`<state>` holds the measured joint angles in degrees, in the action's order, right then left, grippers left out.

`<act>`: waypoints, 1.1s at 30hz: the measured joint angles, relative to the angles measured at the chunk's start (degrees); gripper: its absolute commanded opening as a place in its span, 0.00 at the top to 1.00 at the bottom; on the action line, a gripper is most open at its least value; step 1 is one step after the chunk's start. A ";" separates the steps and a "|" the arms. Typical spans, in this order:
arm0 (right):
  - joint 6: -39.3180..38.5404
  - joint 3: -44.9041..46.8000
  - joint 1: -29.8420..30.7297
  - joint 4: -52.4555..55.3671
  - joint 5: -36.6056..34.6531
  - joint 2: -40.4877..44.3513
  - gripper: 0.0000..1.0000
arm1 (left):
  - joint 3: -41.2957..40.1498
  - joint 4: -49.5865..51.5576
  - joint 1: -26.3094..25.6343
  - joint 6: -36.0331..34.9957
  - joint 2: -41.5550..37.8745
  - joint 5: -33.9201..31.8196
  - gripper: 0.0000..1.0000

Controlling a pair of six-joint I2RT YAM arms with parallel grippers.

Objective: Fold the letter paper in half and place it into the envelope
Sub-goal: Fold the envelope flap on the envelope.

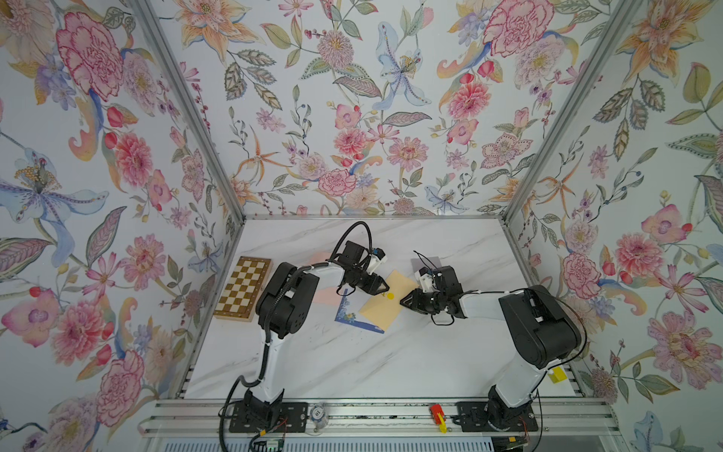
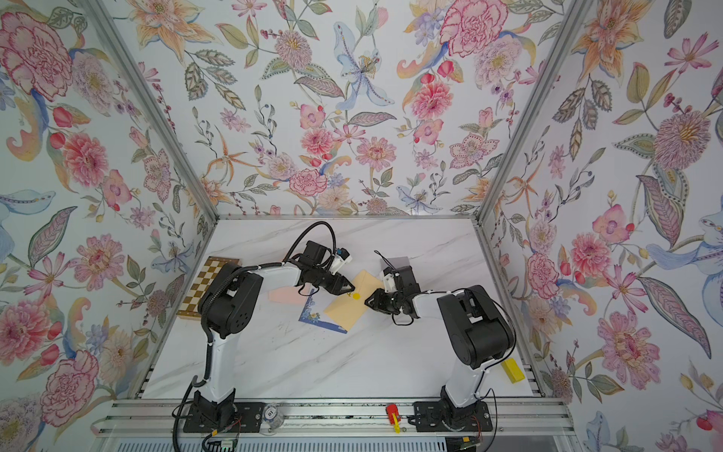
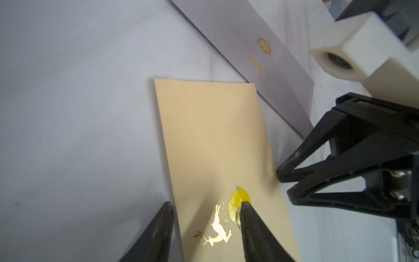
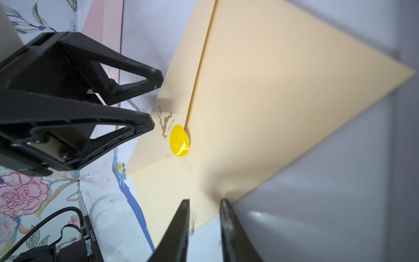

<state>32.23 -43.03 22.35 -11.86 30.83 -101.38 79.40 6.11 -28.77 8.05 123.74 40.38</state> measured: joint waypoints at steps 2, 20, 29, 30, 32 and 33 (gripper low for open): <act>0.02 0.02 0.00 -0.24 0.00 -0.11 0.72 | 0.74 1.18 -0.26 -0.17 0.00 -1.95 0.48; 1.36 0.00 0.00 -4.31 0.55 -1.77 0.72 | 1.42 1.18 0.39 -1.90 1.03 2.19 0.46; 2.78 -0.04 -0.02 -4.96 1.29 -2.19 0.71 | 0.70 -0.61 1.36 -2.71 1.53 5.81 0.45; 2.82 -0.04 -0.07 -5.01 1.33 -2.23 0.71 | 0.44 -1.11 1.46 -2.71 1.53 6.19 0.45; 3.08 -0.04 -0.11 -5.16 1.46 -2.25 0.71 | 0.09 -1.77 1.55 -2.69 1.51 6.73 0.45; 3.21 -0.04 -0.13 -5.25 1.60 -2.25 0.71 | -0.07 -2.16 1.64 -2.64 1.51 7.04 0.45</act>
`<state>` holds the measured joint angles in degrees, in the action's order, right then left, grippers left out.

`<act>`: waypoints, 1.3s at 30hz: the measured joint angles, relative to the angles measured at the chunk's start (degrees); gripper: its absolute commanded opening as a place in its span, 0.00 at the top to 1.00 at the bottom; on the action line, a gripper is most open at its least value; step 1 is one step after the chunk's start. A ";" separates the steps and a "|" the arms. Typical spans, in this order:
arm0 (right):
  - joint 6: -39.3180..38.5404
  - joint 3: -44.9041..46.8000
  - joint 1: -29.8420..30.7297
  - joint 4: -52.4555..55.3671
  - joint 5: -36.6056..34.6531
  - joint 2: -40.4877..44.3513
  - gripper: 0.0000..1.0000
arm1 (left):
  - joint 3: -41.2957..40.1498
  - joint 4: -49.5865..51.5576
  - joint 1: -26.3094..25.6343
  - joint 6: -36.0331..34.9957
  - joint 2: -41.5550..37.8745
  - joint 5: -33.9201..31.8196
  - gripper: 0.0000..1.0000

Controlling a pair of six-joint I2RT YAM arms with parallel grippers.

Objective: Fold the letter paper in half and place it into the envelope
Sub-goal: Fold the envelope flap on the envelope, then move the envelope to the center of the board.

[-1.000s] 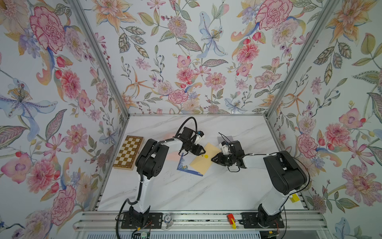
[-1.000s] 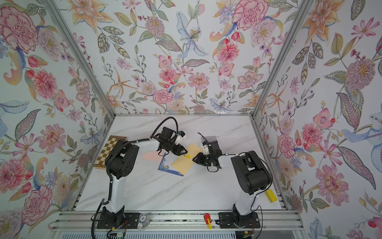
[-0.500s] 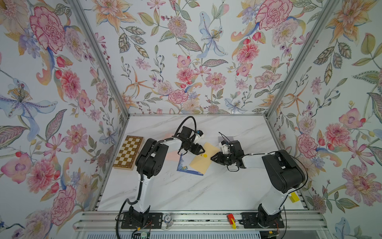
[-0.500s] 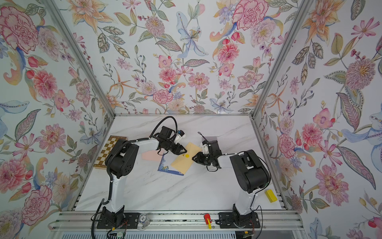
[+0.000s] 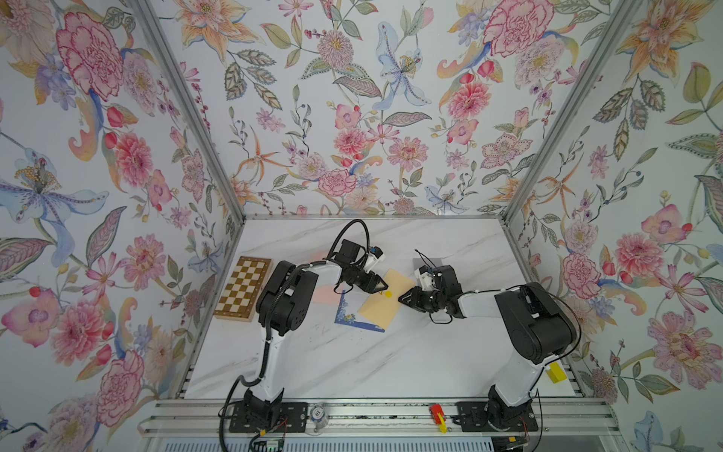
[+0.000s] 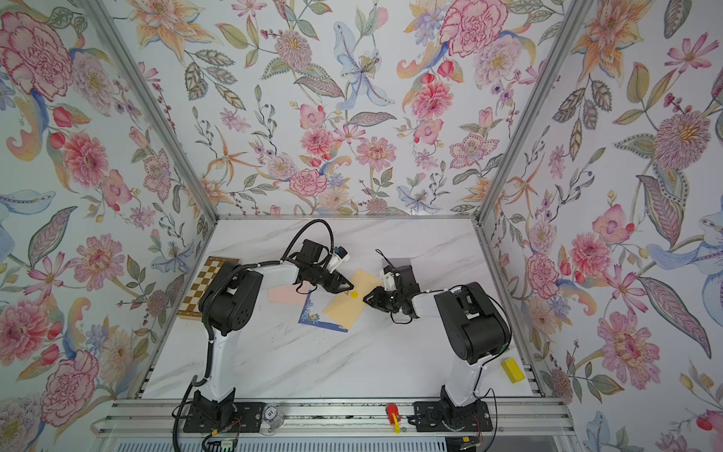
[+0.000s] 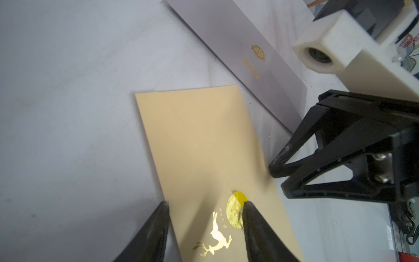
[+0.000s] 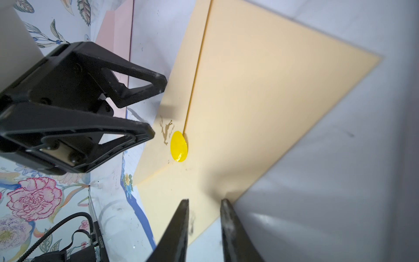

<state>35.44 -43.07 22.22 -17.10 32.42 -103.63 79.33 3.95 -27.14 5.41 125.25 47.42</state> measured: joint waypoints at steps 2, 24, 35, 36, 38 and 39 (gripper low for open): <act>0.20 0.00 -0.09 -0.15 0.20 0.00 0.68 | -0.46 -0.87 0.13 0.17 0.00 0.59 0.45; -6.78 -2.69 6.32 13.92 -12.39 8.87 0.65 | -14.47 -7.80 -0.59 11.89 -16.50 1.40 0.45; -7.58 -2.71 10.95 10.93 -9.35 7.87 0.68 | -35.32 -16.17 -0.59 19.56 -24.24 -1.20 0.48; -7.56 -2.71 11.08 10.62 -9.01 7.23 0.68 | -36.68 -16.94 -0.59 20.31 -24.24 -1.25 0.48; -7.56 -2.71 11.15 10.36 -8.61 5.90 0.69 | -38.58 -18.88 -0.59 21.64 -24.24 -1.29 0.49; -7.56 -2.71 11.15 10.38 -8.61 5.29 0.69 | -39.01 -19.87 -0.59 22.14 -24.24 -1.36 0.50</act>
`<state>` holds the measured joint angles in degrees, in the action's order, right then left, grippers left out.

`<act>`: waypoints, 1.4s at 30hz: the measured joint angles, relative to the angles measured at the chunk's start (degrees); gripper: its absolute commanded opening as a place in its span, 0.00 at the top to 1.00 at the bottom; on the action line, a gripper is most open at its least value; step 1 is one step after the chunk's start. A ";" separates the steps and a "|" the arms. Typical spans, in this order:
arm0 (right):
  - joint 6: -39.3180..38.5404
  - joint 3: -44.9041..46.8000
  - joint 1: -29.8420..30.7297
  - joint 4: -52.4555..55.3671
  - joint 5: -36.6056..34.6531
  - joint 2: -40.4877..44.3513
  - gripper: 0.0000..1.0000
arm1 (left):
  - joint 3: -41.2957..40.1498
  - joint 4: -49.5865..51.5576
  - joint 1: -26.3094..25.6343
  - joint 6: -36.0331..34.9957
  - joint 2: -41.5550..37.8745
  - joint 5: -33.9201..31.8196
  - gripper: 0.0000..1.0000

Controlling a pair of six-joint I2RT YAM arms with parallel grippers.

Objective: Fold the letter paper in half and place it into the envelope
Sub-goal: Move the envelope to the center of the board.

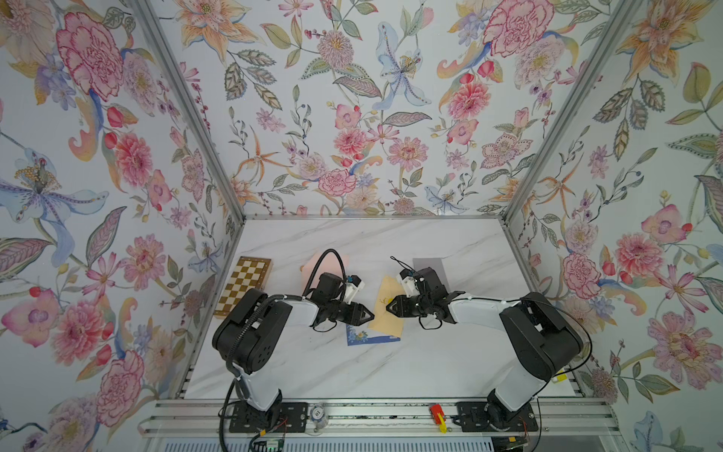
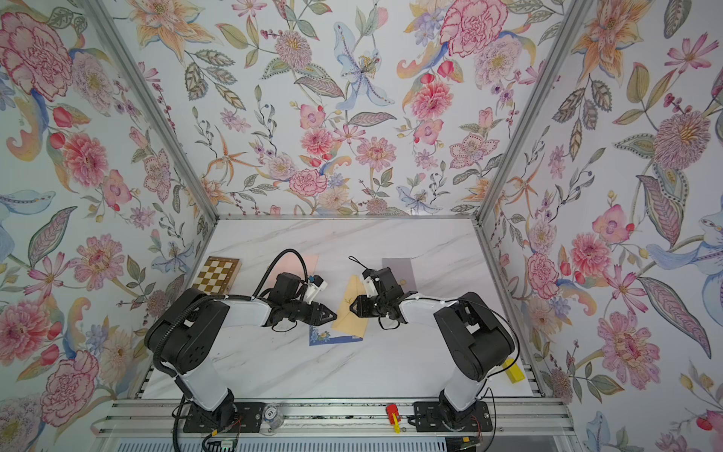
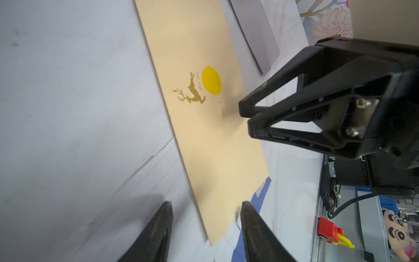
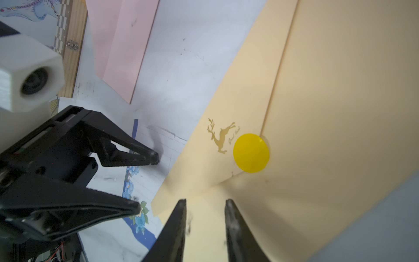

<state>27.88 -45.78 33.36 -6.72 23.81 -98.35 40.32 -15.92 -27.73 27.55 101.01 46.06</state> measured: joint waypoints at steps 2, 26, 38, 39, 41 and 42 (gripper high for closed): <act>0.00 0.00 0.00 0.07 0.02 -0.83 0.69 | -0.42 -1.05 0.00 0.57 0.00 -0.04 0.50; -1.73 5.31 -17.09 7.72 -2.69 6.58 0.67 | 3.23 0.72 3.30 -4.31 2.95 1.07 0.50; -5.62 0.76 -15.34 15.78 3.08 17.79 0.63 | 18.34 12.20 3.30 -9.73 7.89 -1.20 0.50; -5.64 0.37 -14.45 15.45 3.54 17.73 0.63 | 19.04 12.31 3.28 -9.81 7.85 -1.11 0.50; -5.60 -0.11 -12.02 14.58 4.31 16.96 0.63 | 19.47 12.52 3.28 -9.81 6.99 -1.11 0.49; -5.57 -0.31 -10.75 14.16 4.59 16.24 0.63 | 19.43 13.09 3.28 -9.81 6.27 -1.14 0.49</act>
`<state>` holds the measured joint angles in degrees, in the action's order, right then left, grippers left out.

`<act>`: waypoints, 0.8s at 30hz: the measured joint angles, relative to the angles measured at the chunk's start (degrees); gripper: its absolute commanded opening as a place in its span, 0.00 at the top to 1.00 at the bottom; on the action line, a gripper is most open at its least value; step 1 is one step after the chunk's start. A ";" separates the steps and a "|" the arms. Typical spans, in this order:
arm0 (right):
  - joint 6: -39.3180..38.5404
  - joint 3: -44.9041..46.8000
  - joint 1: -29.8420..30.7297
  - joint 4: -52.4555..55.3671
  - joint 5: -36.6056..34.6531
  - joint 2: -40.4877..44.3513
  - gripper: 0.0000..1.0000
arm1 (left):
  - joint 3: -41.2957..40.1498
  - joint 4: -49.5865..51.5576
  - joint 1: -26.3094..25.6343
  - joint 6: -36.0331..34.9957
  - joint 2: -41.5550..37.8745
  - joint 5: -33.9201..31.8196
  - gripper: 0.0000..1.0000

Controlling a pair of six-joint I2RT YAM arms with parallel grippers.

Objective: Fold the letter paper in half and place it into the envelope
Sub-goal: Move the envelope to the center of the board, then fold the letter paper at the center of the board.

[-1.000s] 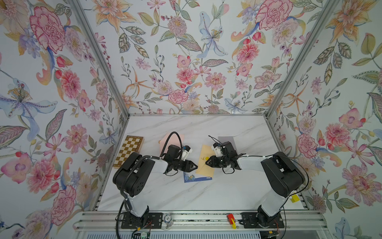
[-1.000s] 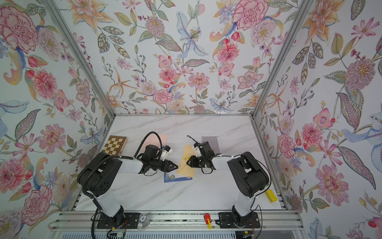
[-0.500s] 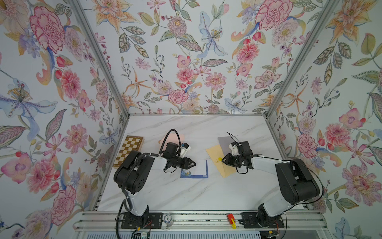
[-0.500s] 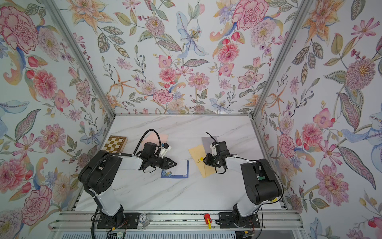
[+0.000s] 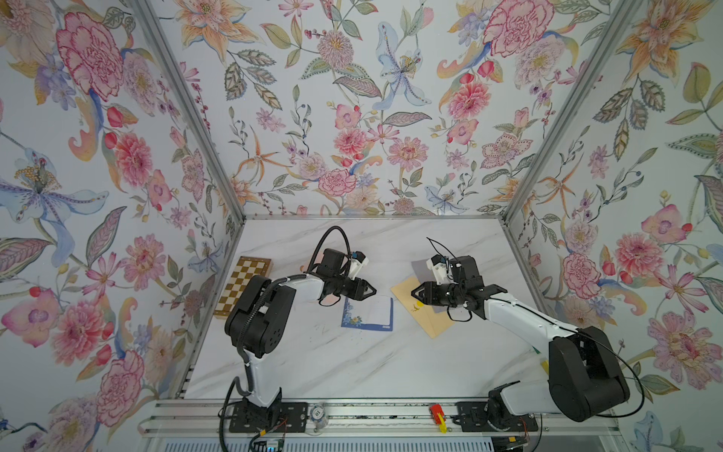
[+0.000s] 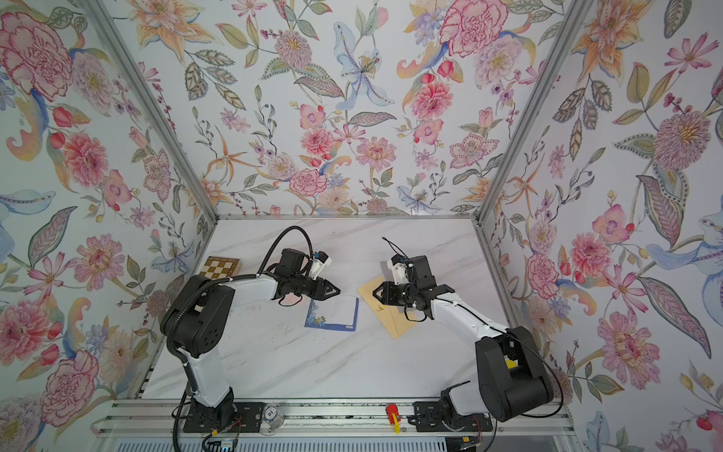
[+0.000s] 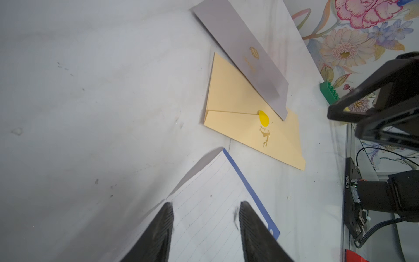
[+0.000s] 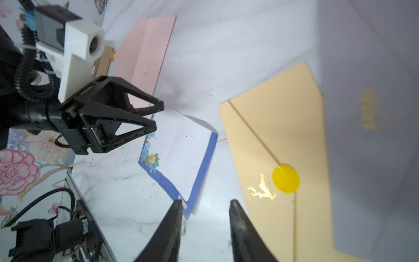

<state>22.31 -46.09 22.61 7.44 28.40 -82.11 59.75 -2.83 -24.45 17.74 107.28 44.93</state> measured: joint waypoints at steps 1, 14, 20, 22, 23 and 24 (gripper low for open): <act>0.20 -0.09 1.27 -0.72 0.31 -1.03 0.63 | -0.26 0.44 0.00 0.00 -0.96 -0.13 0.49; 5.99 -1.95 8.79 -10.84 2.49 -16.98 0.69 | -23.02 -2.03 0.81 4.33 -16.44 -3.34 0.49; 6.05 -4.61 9.16 -12.24 2.67 -19.96 0.70 | -27.96 -2.45 4.26 5.66 -21.03 -4.94 0.48; 6.01 -4.87 9.20 -12.04 2.60 -20.87 0.70 | -28.24 -2.64 5.20 5.68 -21.14 -5.16 0.49; 6.01 -4.87 9.20 -11.98 2.51 -21.18 0.70 | -28.26 -2.67 5.44 5.68 -21.07 -5.18 0.49; 5.99 -4.90 9.20 -11.74 2.45 -21.49 0.70 | -28.26 -2.80 5.68 5.66 -20.98 -5.18 0.48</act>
<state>28.29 -50.98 31.81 -4.29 30.85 -103.59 31.48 -5.63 -18.76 23.40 86.30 39.75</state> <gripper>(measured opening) 0.300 0.514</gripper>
